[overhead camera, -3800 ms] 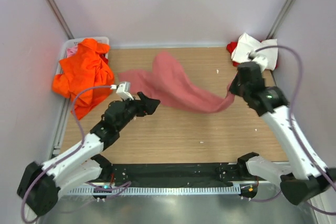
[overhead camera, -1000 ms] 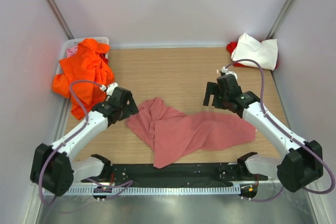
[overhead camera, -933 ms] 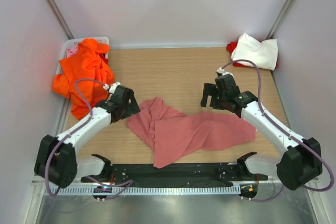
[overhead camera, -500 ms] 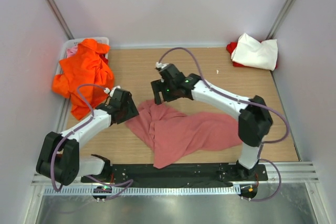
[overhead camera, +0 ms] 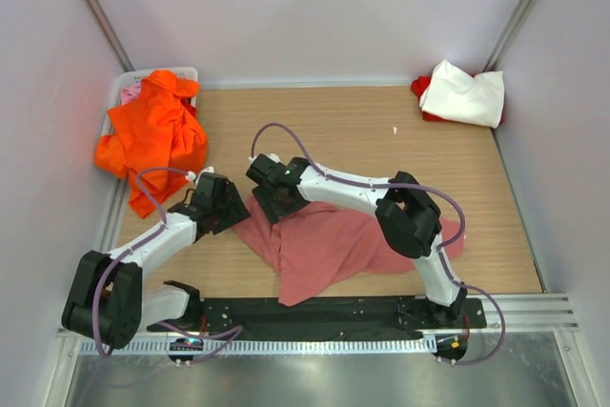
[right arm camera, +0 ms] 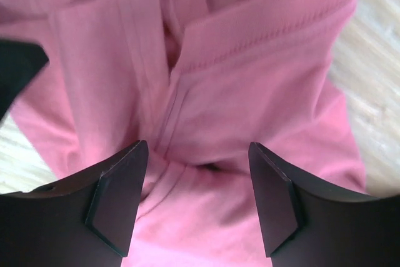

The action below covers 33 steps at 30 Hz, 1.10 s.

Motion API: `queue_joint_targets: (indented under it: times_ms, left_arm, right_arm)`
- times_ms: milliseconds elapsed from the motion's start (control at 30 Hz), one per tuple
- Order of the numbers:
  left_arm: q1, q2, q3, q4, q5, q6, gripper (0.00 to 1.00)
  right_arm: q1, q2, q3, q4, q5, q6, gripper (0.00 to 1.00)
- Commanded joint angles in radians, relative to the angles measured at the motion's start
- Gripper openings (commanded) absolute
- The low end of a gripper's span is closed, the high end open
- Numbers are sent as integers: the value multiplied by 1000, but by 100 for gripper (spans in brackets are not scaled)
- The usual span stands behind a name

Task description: Fold and stack the t-shirts

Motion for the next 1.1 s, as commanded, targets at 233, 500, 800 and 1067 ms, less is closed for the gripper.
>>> queue_joint_targets:
  times_ms: [233, 500, 800, 1067]
  left_arm:
    - [70, -40, -50, 115, 114, -7, 59]
    - [81, -23, -50, 121, 126, -4, 52]
    - [87, -34, -52, 113, 123, -4, 17]
    - [89, -57, -47, 90, 111, -14, 13]
  right_arm:
    - [92, -111, -124, 12, 56, 112, 62]
    - [101, -195, -132, -79, 153, 144, 1]
    - [336, -554, -304, -455, 349, 501, 1]
    - [774, -773, -659, -500, 211, 1245, 45]
